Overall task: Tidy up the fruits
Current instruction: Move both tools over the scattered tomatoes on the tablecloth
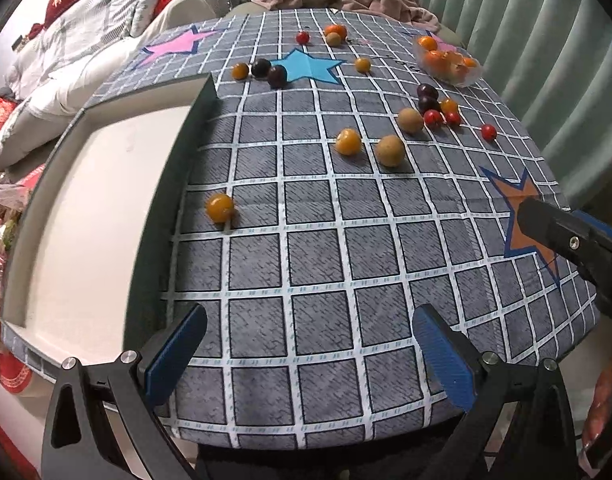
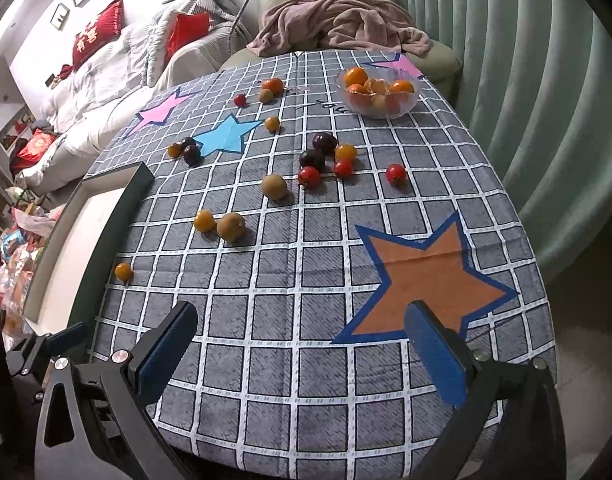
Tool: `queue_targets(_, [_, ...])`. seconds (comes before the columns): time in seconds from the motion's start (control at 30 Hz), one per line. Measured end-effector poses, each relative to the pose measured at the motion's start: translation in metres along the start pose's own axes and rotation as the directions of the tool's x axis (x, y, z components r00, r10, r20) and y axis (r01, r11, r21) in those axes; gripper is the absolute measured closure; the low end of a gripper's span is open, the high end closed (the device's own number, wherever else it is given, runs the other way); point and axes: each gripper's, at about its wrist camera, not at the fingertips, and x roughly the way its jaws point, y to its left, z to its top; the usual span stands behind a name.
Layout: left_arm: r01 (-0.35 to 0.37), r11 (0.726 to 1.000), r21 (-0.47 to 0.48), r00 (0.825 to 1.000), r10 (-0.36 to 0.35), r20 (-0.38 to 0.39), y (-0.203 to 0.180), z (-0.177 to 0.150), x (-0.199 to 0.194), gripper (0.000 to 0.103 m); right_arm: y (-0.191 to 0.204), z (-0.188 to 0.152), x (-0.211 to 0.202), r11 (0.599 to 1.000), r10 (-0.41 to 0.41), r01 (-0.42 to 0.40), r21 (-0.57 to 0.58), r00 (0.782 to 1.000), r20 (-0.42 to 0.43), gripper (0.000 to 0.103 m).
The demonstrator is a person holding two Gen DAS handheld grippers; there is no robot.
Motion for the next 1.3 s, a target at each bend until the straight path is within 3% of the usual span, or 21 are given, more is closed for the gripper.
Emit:
queue_targets(0.23, [-0.011,1.000,0.011,1.000,0.011,-0.010,0.002,0.007,0.012,0.000,-0.003,0.002,0.009,1.000,0.004,-0.004,0.008,1.000,-0.017,0.000])
queue_targets(0.67, [0.035,0.999,0.030,0.999,-0.034,-0.034,0.008,0.027,0.036,0.000,-0.010,0.009,0.025,1.000,0.001,-0.001,0.002,0.999,-0.039,0.000])
queue_targets(0.83, [0.010,0.996,0.091,1.000,-0.010,0.006,-0.009,0.048,0.035,0.000,-0.029,0.020,0.029,0.999,-0.033,0.034,0.018,0.999,-0.028,0.000])
queue_targets(1.0, [-0.033,0.995,0.093,0.999,0.031,0.025,-0.012,0.072,0.045,0.000,-0.054,0.030,0.037,0.995,-0.080,0.082,0.049,0.996,-0.037,0.000])
queue_targets(1.3, [-0.062,0.992,0.108,0.998,0.060,0.023,-0.008,0.095,0.070,0.000,-0.066,0.039,0.056,0.996,-0.077,0.079,0.046,0.996,-0.040,0.000])
